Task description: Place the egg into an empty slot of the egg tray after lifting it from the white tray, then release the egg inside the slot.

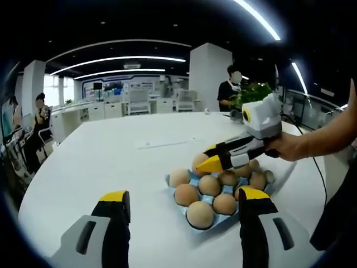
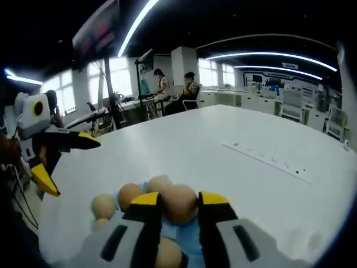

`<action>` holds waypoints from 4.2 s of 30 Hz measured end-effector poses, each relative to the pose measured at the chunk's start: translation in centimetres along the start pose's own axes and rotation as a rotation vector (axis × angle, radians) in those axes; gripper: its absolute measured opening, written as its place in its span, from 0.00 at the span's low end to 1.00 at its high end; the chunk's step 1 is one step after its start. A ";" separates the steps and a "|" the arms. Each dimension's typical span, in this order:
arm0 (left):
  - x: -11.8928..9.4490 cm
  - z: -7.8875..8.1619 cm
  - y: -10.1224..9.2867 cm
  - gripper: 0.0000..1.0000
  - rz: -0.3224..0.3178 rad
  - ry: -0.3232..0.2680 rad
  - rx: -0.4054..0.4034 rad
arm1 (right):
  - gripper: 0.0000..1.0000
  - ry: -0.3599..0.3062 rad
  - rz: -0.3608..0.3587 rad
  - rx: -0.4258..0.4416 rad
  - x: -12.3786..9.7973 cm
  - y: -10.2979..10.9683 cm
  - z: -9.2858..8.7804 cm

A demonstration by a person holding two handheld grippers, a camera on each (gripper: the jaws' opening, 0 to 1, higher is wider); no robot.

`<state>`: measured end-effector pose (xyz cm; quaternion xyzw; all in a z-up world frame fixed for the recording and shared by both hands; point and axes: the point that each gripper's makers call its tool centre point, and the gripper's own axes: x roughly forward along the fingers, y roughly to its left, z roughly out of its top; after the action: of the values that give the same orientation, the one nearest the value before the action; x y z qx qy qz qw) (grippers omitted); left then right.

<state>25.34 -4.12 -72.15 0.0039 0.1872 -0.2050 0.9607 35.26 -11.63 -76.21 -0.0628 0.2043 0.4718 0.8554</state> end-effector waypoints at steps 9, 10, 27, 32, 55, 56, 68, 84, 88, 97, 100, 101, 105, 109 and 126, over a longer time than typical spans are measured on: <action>0.2 0.1 0.1 0.80 0.000 0.000 -0.001 | 0.25 0.019 0.018 0.017 0.6 0.1 -0.4; 0.2 0.0 0.1 0.80 0.000 0.001 -0.001 | 0.25 0.029 0.013 0.029 0.7 -0.1 -0.6; 0.5 0.4 -0.5 0.78 -0.013 -0.008 0.010 | 0.26 0.081 0.044 0.091 1.0 -0.1 -1.1; 0.5 0.4 -0.5 0.78 -0.013 -0.007 0.012 | 0.26 0.089 0.053 0.079 0.9 0.0 -1.2; 0.4 0.7 -1.1 0.80 -0.023 -0.014 0.016 | 0.27 -0.064 0.034 0.149 -2.2 -0.6 0.9; 0.4 0.8 -1.0 0.80 -0.023 -0.015 0.016 | 0.27 -0.095 0.030 0.211 -2.8 -1.1 1.3; 0.6 1.1 -1.2 0.79 -0.032 -0.021 0.025 | 0.26 -0.194 -0.178 0.373 -10.4 -7.6 -0.1; 0.7 1.3 -1.6 0.79 -0.042 -0.018 0.031 | 0.26 -0.183 -0.468 0.363 -18.5 -12.9 -4.4; 0.7 1.3 -1.8 0.78 -0.045 -0.019 0.035 | 0.26 -0.185 -0.568 0.338 -21.1 -15.1 -5.1; 0.6 1.4 -2.0 0.77 -0.047 -0.020 0.036 | 0.26 -0.090 -0.733 0.247 -24.3 -18.4 -7.8; 0.5 1.4 -2.0 0.76 -0.043 -0.019 0.035 | 0.26 -0.042 -0.746 0.225 -24.3 -18.8 -8.9; 0.5 1.4 -2.0 0.76 -0.042 -0.018 0.036 | 0.26 -0.039 -0.739 0.229 -24.2 -18.8 -9.0; 0.4 1.3 -1.9 0.76 -0.034 -0.016 0.035 | 0.27 -0.009 -0.720 0.206 -23.1 -19.0 -9.8; 0.3 1.3 -1.8 0.75 -0.028 -0.016 0.033 | 0.28 -0.007 -0.697 0.183 -22.8 -19.3 -10.3; 0.2 1.2 -1.9 0.74 -0.017 -0.014 0.040 | 0.26 -0.078 -0.665 0.193 -24.3 -17.9 -7.5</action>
<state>25.18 -6.08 -71.00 0.0201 0.1763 -0.2168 0.9600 36.51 -42.67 -74.56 -0.0265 0.1836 0.1476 0.9715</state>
